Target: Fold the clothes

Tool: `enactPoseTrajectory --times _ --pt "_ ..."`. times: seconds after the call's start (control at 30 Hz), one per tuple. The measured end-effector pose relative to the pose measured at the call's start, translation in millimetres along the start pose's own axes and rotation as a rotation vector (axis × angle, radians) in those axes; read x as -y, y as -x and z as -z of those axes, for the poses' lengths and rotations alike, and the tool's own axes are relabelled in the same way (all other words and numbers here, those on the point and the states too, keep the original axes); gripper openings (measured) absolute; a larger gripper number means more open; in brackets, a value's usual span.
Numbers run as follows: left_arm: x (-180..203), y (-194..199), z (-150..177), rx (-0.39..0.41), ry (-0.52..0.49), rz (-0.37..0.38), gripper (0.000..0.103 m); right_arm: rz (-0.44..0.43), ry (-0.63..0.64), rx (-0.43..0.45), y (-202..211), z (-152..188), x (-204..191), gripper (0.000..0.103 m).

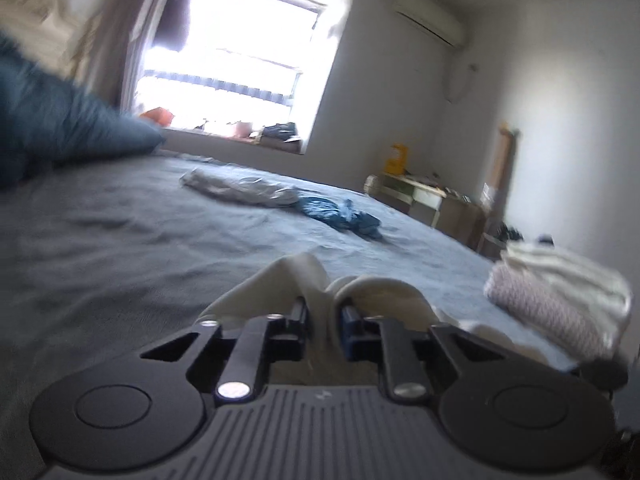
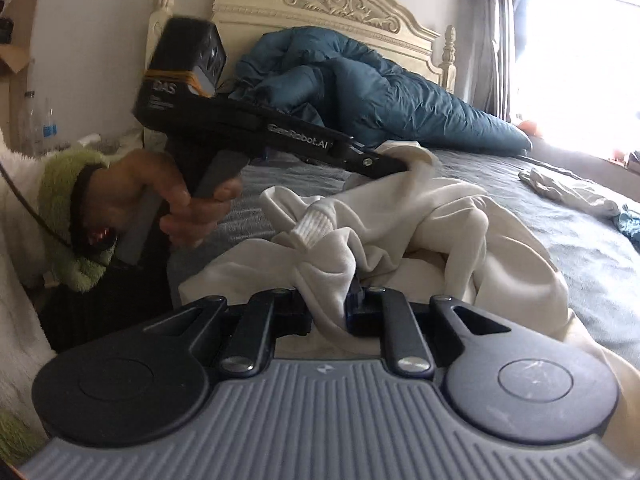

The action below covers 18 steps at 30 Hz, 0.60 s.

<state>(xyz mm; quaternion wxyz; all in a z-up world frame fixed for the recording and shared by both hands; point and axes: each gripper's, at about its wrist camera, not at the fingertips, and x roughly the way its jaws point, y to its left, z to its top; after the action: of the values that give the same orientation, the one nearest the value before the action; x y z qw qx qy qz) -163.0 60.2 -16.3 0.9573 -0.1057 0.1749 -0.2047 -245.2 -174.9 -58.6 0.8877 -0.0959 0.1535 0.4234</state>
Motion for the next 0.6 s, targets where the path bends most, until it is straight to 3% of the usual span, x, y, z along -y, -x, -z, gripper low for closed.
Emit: enactPoseTrajectory --times 0.13,0.23,0.3,0.4,0.5,0.6 --pt "-13.8 22.3 1.1 0.037 0.054 -0.064 0.010 0.021 -0.022 0.010 -3.6 -5.9 2.8 0.019" --pt "-30.9 41.9 3.7 0.056 0.094 -0.112 0.010 0.015 -0.035 0.029 2.4 -13.6 6.2 0.036" --pt "-45.1 53.4 9.2 0.065 0.147 -0.129 0.010 -0.003 -0.052 0.058 10.4 -20.1 10.5 0.057" --pt "-71.1 66.2 21.9 0.073 0.265 -0.137 0.009 -0.012 -0.101 0.126 21.6 -32.7 26.5 0.067" --pt "-90.0 73.9 32.1 0.081 0.342 -0.147 0.009 0.052 -0.200 0.145 16.9 -48.2 53.3 0.079" --pt "-100.1 79.9 39.3 0.082 0.378 -0.144 0.010 0.133 -0.385 0.064 -8.8 -61.1 87.2 0.080"
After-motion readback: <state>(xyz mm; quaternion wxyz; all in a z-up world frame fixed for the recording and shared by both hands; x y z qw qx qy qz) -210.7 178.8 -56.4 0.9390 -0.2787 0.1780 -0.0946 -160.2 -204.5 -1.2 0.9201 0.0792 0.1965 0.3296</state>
